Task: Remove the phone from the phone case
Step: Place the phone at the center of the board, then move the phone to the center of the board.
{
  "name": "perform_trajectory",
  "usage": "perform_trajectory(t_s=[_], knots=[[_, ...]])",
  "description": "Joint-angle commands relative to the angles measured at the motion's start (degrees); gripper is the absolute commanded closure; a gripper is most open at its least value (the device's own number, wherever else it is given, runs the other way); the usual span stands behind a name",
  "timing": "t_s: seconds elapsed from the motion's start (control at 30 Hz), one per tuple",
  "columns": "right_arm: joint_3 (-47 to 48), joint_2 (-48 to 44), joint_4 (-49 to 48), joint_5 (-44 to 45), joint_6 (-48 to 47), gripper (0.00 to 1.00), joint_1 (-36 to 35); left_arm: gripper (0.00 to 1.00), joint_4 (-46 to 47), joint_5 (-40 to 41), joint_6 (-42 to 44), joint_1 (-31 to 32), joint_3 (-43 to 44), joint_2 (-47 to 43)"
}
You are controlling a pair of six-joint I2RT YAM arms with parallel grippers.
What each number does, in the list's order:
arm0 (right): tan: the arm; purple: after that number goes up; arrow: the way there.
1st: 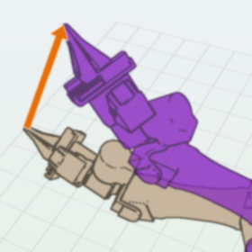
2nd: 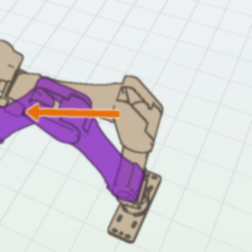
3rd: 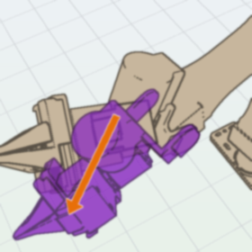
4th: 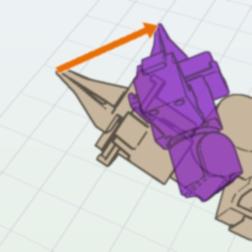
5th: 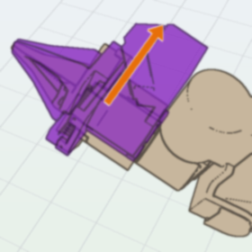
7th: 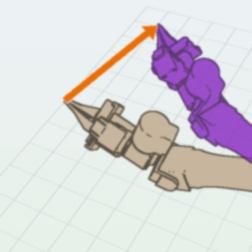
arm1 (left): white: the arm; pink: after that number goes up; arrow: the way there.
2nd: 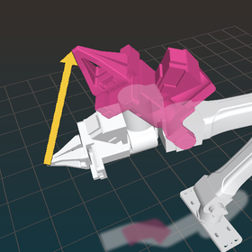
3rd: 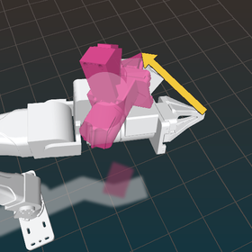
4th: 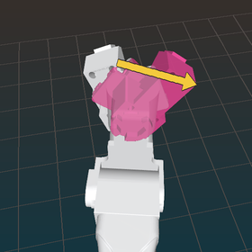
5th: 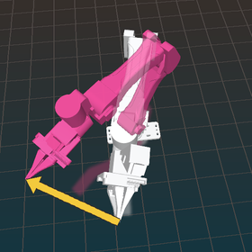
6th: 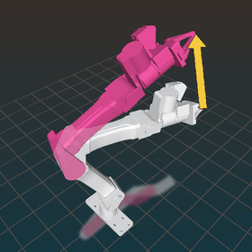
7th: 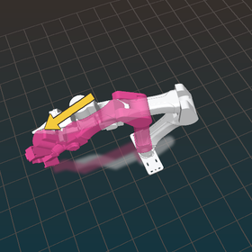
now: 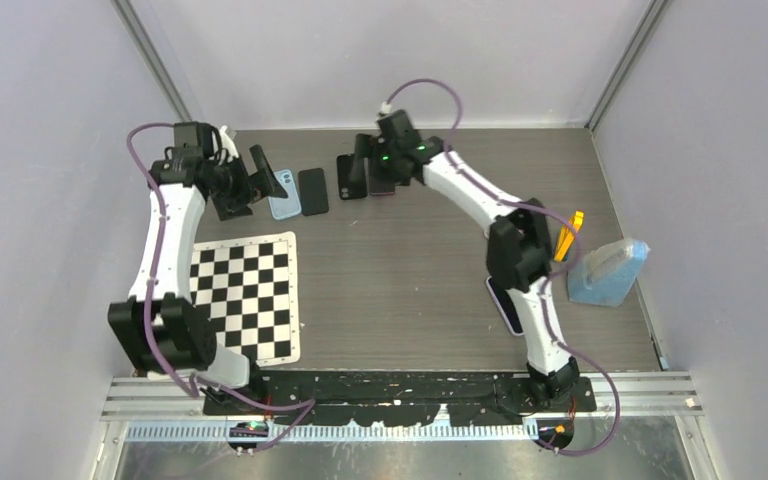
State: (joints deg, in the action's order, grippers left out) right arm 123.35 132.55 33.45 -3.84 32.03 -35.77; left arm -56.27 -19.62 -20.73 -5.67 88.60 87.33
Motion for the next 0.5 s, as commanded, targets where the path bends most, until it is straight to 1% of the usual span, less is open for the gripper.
perform_trajectory(t_s=[0.0, 0.03, 0.07, 0.13, 0.2, 0.3, 0.37, 0.47], knots=[[-13.12, -14.22, -1.23, 8.99, -7.01, 0.00, 6.76, 0.00, 5.85, -4.41, -3.49, 0.58, -5.88, -8.22], [-17.33, -15.25, -1.91, 10.19, -7.96, 0.00, 7.60, 0.00, 6.78, -4.83, -3.97, 0.57, -7.18, -9.47], [-18.92, -16.57, -2.98, 12.81, -9.60, 0.00, 9.43, 0.00, 7.74, -5.10, -4.45, 0.62, -8.49, -10.45], [-21.32, -16.63, -3.18, 14.16, -11.80, 0.00, 12.39, 0.00, 10.02, -5.07, -5.61, 0.70, -10.49, -12.03], [-21.60, -15.42, -2.22, 13.41, -13.07, 0.00, 15.24, 0.00, 12.24, -5.31, -6.31, 0.64, -10.97, -12.22], [-21.26, -12.85, -0.91, 11.96, -16.63, 0.00, 18.01, 0.00, 12.58, -4.50, -6.59, 0.64, -9.29, -11.01], [-20.54, -11.21, 0.42, 11.21, -21.22, 0.00, 18.50, 0.00, 12.74, -4.29, -6.48, 0.67, -8.16, -10.06], [-19.17, -8.96, 1.50, 9.71, -23.93, 0.00, 18.70, 0.00, 13.19, -4.33, -6.25, 0.64, -7.13, -8.75]])
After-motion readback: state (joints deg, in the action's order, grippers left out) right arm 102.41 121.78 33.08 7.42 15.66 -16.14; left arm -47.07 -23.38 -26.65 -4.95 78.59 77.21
